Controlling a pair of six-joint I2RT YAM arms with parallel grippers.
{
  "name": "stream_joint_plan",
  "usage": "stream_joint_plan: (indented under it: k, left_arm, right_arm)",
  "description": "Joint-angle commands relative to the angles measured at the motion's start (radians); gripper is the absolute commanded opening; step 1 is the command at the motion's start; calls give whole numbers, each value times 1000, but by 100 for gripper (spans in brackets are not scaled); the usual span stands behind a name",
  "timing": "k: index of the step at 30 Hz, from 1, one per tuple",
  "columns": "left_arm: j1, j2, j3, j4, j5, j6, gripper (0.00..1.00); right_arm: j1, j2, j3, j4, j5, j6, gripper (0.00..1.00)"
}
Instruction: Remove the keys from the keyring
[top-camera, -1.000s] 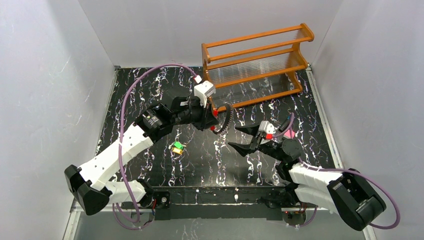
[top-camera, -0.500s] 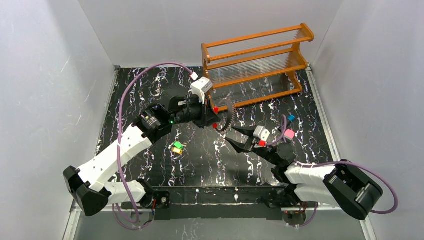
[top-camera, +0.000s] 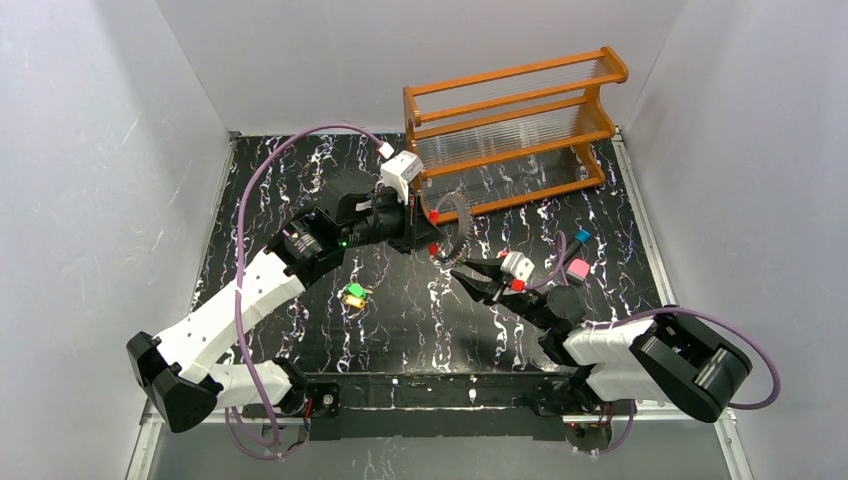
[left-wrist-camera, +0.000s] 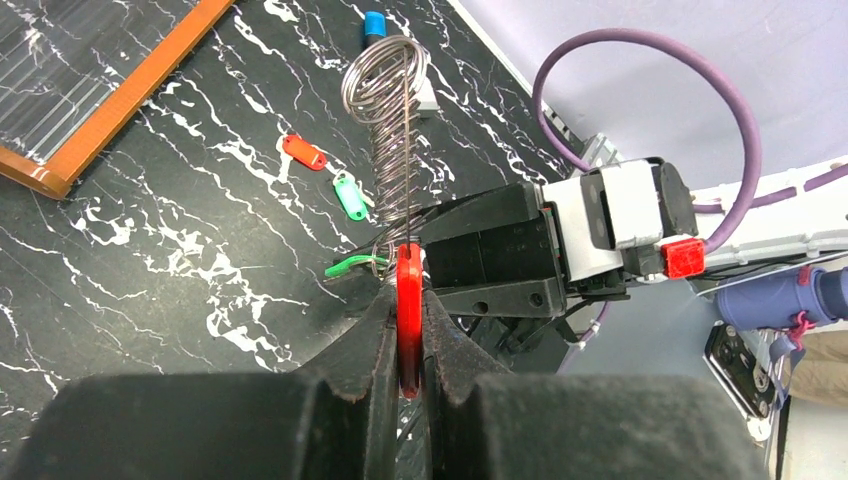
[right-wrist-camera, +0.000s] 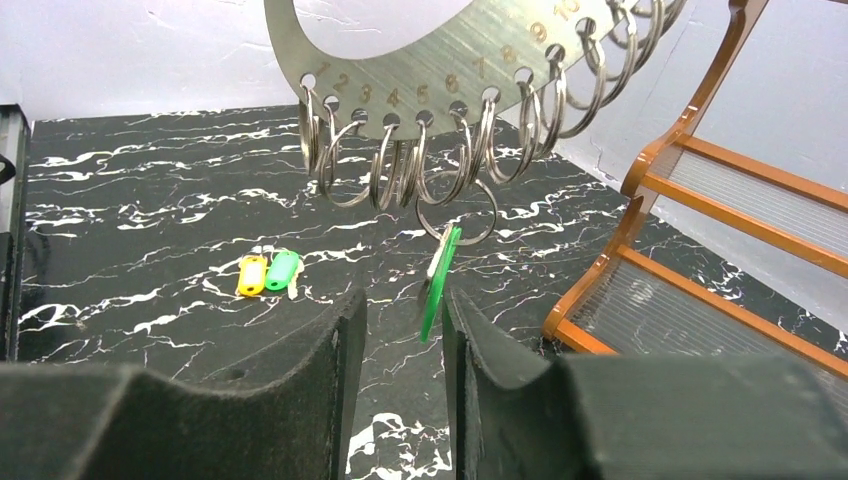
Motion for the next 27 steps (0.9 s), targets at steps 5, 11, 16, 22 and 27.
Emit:
stream_joint_plan:
  k: [5, 11, 16, 22, 27]
  left_arm:
    - [6, -31, -5, 48, 23, -23, 0]
    - [6, -33, -6, 55, 30, -29, 0]
    - [6, -34, -7, 56, 29, -34, 0]
    - [6, -36, -15, 66, 30, -39, 0]
    - [6, -39, -35, 91, 39, -55, 0]
  right_arm:
    - [9, 15, -18, 149, 45, -8, 36]
    - [9, 32, -11, 175, 44, -3, 34]
    - [9, 45, -9, 203, 46, 4, 33]
    - [8, 47, -2, 217, 45, 6, 31]
    - [9, 47, 5, 239, 57, 6, 30]
